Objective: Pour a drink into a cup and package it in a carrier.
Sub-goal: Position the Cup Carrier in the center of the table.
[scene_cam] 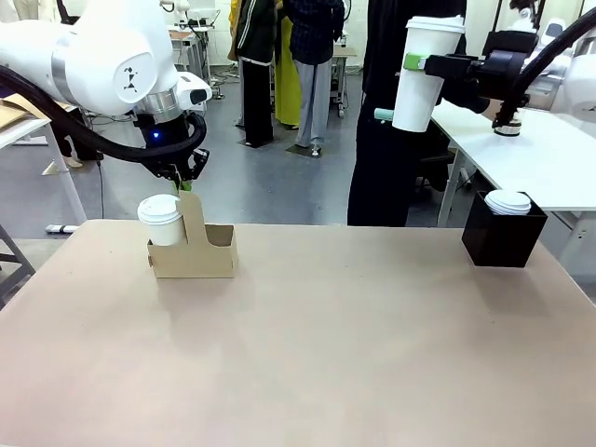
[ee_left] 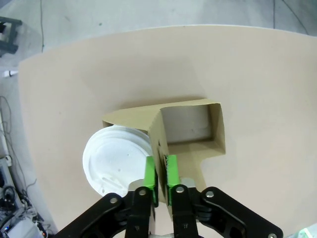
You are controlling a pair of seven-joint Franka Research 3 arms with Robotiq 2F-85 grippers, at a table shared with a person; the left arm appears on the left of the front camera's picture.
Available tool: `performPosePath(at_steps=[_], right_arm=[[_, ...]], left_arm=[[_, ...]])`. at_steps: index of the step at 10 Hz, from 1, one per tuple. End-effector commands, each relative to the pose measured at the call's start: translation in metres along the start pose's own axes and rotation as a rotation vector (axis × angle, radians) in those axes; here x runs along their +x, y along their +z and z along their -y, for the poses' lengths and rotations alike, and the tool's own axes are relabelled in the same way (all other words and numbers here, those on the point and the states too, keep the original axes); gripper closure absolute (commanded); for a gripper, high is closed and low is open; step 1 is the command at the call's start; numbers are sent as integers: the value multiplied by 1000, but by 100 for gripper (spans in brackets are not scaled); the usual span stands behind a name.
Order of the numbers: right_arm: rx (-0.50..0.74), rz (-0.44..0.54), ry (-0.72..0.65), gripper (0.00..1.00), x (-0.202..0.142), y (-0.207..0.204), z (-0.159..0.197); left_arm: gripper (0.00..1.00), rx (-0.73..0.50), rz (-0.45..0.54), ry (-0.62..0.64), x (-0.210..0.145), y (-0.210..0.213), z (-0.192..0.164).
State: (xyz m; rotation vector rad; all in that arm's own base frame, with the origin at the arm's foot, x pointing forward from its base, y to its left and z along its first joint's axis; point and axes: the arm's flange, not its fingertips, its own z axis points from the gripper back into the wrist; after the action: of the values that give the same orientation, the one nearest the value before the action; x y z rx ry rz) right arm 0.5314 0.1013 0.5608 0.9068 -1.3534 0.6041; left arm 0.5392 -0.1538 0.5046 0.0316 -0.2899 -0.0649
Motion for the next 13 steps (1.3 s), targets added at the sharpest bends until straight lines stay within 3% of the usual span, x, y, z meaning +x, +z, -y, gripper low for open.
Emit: performPosePath(at_steps=[1,7,10,13], right_arm=[[8,20,-4,14,4,1,-1],[8,20,-4,14,4,1,-1],[8,20,-4,14,4,1,-1],[8,20,-4,14,4,1,-1]], left_arm=[[100,49,-2,35,4,-1,-1],[98,19,2,11,0,-1,0],[98,38,84,51,-26,36,14],[98,27,66,133,-60,81,55]])
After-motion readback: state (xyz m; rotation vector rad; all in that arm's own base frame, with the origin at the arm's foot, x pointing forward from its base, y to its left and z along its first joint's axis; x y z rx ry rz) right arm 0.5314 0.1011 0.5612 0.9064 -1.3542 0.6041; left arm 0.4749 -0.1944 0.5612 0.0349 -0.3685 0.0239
